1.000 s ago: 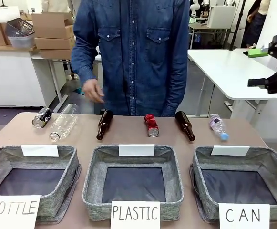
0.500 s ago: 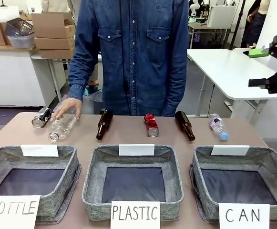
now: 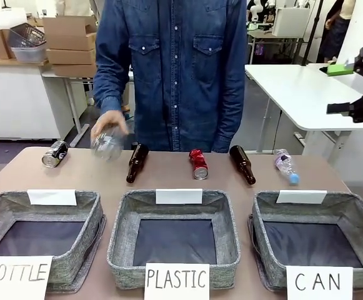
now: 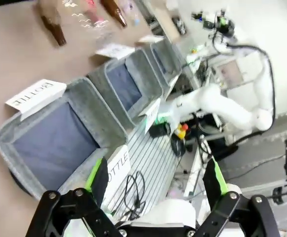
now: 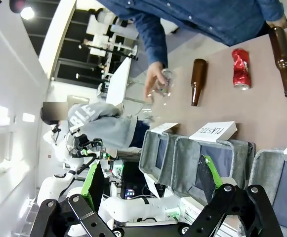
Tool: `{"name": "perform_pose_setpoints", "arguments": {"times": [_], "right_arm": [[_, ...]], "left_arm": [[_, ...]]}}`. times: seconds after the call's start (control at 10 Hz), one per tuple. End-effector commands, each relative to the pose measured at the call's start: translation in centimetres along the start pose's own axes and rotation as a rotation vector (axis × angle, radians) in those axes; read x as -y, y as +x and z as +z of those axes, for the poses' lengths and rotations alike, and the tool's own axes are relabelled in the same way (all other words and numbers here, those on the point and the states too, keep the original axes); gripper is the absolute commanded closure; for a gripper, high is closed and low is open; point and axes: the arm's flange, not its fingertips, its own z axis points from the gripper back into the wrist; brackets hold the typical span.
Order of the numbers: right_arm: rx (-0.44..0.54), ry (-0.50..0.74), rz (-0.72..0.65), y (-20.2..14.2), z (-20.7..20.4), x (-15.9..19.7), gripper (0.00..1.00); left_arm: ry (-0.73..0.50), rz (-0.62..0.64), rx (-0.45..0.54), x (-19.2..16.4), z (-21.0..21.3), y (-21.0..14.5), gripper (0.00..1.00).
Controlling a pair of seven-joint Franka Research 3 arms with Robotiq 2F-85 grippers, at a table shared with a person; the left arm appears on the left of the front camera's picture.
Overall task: Sort the can waste into the basket.
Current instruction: Pick up the can waste from the table and place it in the right Fabric basket.
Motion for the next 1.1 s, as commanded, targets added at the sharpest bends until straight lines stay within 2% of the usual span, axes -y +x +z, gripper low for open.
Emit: {"name": "perform_pose_setpoints", "arguments": {"times": [0.0,0.2,0.4,0.5,0.6,0.7,0.9,1.0], "right_arm": [[0.008,0.027,0.026,0.4,-0.4,0.0,0.0],[0.008,0.027,0.026,0.4,-0.4,0.0,0.0],[0.008,0.027,0.026,0.4,-0.4,0.0,0.0],[0.008,0.027,0.026,0.4,-0.4,0.0,0.0],[0.008,0.027,0.026,0.4,-0.4,0.0,0.0],[0.008,0.027,0.026,0.4,-0.4,0.0,0.0],[0.008,0.027,0.026,0.4,-0.4,0.0,0.0],[0.008,0.027,0.026,0.4,-0.4,0.0,0.0]], "left_arm": [[0.053,0.041,0.122,0.1,-1.9,-0.3,0.0],[0.089,0.069,0.141,0.0,-2.6,0.8,0.0],[0.192,0.202,0.198,-1.3,-3.6,3.6,0.0],[0.2,0.218,0.155,-2.3,-4.1,5.4,0.0],[0.339,0.291,0.193,-3.4,-4.5,7.7,0.0],[0.559,0.404,0.254,-4.4,-4.8,9.7,0.0],[0.796,0.45,0.074,-7.9,-7.5,15.1,0.0],[0.844,0.445,-0.002,-9.9,-9.2,17.5,0.0]]}}
